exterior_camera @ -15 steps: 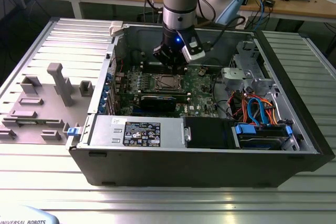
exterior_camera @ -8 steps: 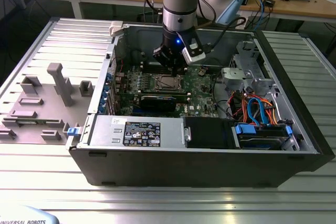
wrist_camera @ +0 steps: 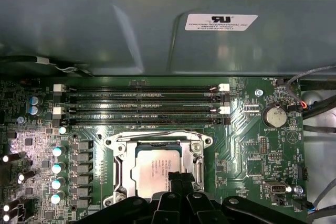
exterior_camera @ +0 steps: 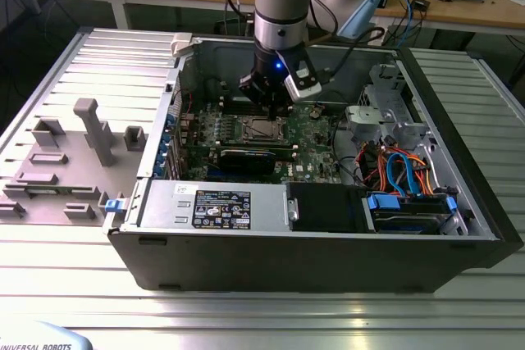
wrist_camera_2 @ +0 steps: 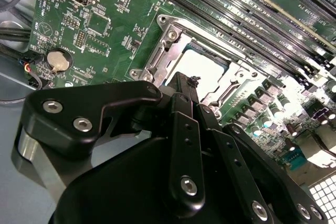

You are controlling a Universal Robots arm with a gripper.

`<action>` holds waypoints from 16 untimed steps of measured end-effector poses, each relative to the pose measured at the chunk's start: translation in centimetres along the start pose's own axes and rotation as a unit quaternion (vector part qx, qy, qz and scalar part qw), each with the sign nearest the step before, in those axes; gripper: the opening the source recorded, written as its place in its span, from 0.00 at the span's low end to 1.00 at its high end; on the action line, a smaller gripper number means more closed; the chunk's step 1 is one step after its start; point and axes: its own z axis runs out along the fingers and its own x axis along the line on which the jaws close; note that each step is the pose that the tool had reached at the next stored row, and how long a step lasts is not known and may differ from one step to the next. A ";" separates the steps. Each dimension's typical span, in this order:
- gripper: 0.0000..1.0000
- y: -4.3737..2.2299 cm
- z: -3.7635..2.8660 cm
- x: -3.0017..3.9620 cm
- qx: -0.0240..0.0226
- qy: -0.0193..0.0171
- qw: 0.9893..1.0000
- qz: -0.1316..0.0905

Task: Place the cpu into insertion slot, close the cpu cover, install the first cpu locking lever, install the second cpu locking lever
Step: 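Install the second cpu locking lever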

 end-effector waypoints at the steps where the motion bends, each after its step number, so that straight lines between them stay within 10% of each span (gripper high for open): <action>1: 0.11 -0.04 0.00 0.00 0.000 0.000 1.000 0.000; 16: 0.11 -0.51 -0.90 -0.04 0.000 0.001 1.000 0.000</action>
